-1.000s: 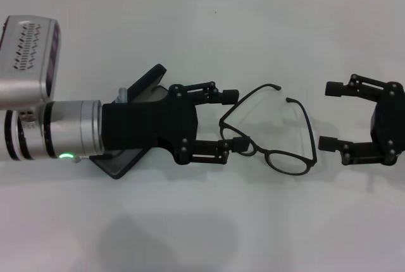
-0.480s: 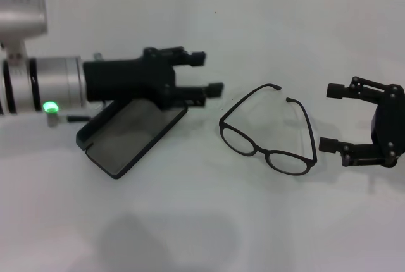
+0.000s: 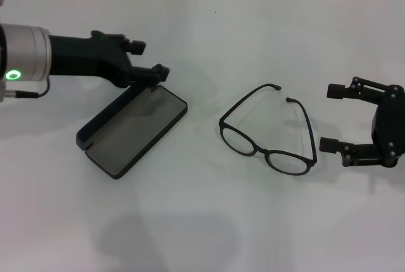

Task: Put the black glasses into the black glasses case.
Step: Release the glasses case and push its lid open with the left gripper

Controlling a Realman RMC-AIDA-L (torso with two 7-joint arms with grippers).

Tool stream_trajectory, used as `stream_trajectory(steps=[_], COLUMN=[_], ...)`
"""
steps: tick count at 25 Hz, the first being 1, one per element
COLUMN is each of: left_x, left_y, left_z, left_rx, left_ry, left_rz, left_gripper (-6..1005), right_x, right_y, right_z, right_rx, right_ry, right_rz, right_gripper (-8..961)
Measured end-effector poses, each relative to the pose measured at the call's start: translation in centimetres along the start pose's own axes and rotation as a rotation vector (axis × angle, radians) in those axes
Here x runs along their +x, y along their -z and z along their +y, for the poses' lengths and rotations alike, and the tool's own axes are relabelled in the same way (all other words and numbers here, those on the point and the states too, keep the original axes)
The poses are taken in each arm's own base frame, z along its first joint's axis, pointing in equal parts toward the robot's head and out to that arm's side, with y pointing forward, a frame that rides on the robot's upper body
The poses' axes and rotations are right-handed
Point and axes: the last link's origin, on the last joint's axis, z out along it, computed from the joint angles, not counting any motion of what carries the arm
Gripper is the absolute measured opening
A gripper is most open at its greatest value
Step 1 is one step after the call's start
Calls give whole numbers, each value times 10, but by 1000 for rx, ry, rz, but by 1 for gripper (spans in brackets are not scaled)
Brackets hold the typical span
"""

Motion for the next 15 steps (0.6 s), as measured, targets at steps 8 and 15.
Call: stream_trajectory(steps=[8,15], left_x=[-28,-36], left_y=[4,-1], left_z=[-3,-3], left_rx=[48,72], left_ry=[86,86], left_rz=[-123,-178], left_gripper=[817,816], right_x=[-1,-3], right_y=[-1,-4], right_z=[-1,-2], right_rx=[-1,-6], right_ry=[1,5], right_rz=[-3,-7], right_gripper=[886,887])
